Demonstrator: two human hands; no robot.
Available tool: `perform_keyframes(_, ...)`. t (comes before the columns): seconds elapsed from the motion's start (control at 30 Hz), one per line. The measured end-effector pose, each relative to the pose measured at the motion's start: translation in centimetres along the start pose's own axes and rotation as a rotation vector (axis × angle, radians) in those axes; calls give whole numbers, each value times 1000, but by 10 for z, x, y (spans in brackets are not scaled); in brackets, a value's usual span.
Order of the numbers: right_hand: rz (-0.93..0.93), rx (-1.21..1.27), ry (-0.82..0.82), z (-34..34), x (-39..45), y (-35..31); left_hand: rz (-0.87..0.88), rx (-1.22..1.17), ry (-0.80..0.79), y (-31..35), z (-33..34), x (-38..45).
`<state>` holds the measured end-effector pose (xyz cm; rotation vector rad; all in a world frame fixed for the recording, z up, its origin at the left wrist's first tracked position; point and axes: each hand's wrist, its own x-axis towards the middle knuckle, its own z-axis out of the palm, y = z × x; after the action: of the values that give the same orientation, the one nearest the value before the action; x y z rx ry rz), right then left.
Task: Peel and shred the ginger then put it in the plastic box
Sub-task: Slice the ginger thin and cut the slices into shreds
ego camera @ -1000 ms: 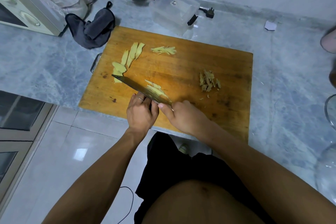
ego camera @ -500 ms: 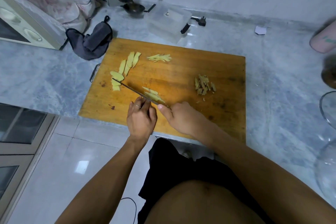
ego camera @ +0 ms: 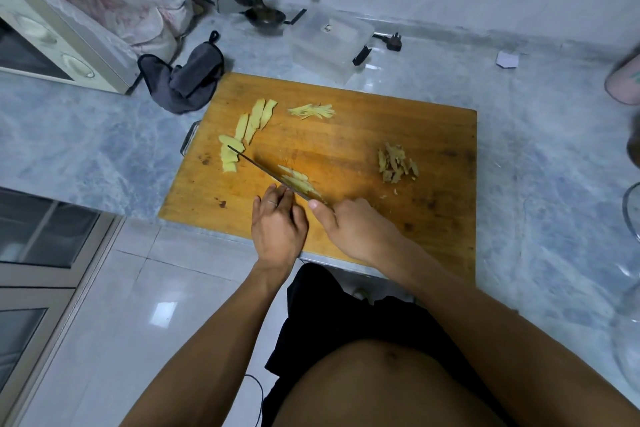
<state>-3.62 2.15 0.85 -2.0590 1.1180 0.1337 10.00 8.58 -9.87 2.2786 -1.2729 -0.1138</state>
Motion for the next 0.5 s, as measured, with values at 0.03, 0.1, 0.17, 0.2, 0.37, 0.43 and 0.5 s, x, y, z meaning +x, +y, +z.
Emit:
perform_keyframes(0.03,1,1,-1,1,0,0,-1,5,-6,-1,0,0)
perform_keyframes(0.1,2,2,-6,2,1,0,-2,16,-20,-2,1,0)
perform_keyframes(0.17,-4,6,-8,3,2,1,-5,19,-23,-2,2,1)
perform_keyframes(0.2,-4,7,-9,4,2,2,-8,16,-22,-2,3,1)
perform_keyframes(0.37,2,-19,-5,4,2,0,-27,6,-10,-2,3,1)
perform_keyframes(0.43,2,-30,-2,4,1,-1,-28,1,-10,-2,3,1)
perform_keyframes(0.5,-4,-33,7,3,-1,-2,-23,-1,-15,-1,3,2)
